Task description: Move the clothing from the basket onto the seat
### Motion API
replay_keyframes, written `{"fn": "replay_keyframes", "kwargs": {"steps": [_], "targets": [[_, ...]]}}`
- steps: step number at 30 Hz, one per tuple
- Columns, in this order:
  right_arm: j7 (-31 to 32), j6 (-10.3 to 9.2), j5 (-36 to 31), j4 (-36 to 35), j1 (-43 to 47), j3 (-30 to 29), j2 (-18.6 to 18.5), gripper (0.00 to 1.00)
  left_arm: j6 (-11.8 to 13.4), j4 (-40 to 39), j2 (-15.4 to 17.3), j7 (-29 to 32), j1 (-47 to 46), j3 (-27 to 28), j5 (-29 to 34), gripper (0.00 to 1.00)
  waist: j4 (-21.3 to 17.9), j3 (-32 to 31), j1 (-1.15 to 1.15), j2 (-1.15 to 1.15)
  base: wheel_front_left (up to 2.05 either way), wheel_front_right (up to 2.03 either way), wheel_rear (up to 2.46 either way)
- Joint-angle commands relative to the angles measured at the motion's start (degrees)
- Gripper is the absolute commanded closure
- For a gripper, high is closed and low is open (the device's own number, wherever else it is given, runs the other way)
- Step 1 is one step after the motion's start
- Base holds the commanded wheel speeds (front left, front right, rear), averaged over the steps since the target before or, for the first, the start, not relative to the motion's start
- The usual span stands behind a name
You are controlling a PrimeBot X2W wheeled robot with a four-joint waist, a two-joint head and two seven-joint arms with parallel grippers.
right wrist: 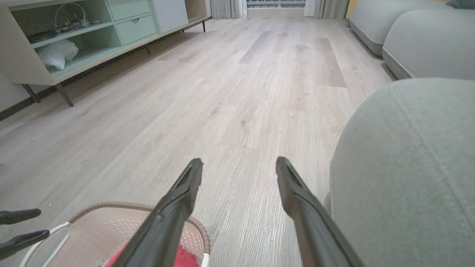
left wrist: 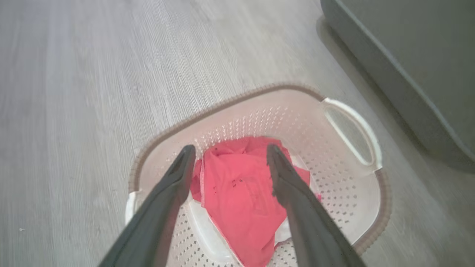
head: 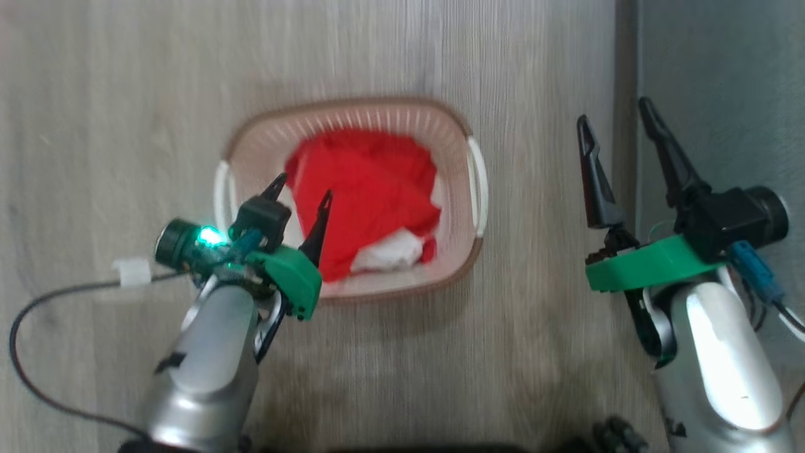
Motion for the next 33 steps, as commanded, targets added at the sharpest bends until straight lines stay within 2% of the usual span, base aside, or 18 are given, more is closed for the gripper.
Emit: {"fn": "replay_keyframes", "kwargs": {"steps": [1, 8, 19, 25, 29, 33], "targets": [[-0.5, -0.01, -0.3, -2.7, -0.3, 1.1, 0.2, 0.00, -0.8, 1.3, 1.3, -0.7, -1.6, 0.4, 1.1, 0.00, -2.0, 9.6, -0.02, 0.00, 0.00, 0.00, 0.00], [-0.5, -0.01, -0.3, -5.2, -0.9, 1.8, 0.2, 0.00, -2.9, 10.0, 2.6, -0.7, -9.3, -4.2, 3.3, 0.00, -3.7, 16.2, -0.02, 0.00, 0.00, 0.00, 0.00], [-0.5, -0.01, 1.0, -9.0, -1.3, 3.3, 0.2, 0.00, -3.9, 21.7, 4.2, -0.7, -18.7, -9.0, 4.9, 0.00, -6.5, 23.2, -0.02, 0.00, 0.00, 0.00, 0.00], [-0.5, -0.01, 2.3, -9.1, -0.9, 5.7, 0.2, 0.00, -0.5, 31.9, 4.7, -0.7, -24.0, -10.3, 6.2, 0.00, -7.9, 24.6, -0.02, 0.00, 0.00, 0.00, 0.00], [-0.5, -0.01, 3.3, -9.4, -0.1, 6.9, 0.2, 0.00, 1.7, 34.3, 5.0, -0.7, -25.9, -11.0, 6.8, 0.00, -8.9, 25.2, -0.02, 0.00, 0.00, 0.00, 0.00], [-0.5, -0.01, 3.6, -9.7, 0.7, 7.0, 0.2, 0.00, 2.3, 35.6, 5.7, -0.1, -27.3, -11.9, 7.3, 0.00, -9.6, 25.9, -0.02, 0.00, 0.00, 0.00, 0.00]]}}
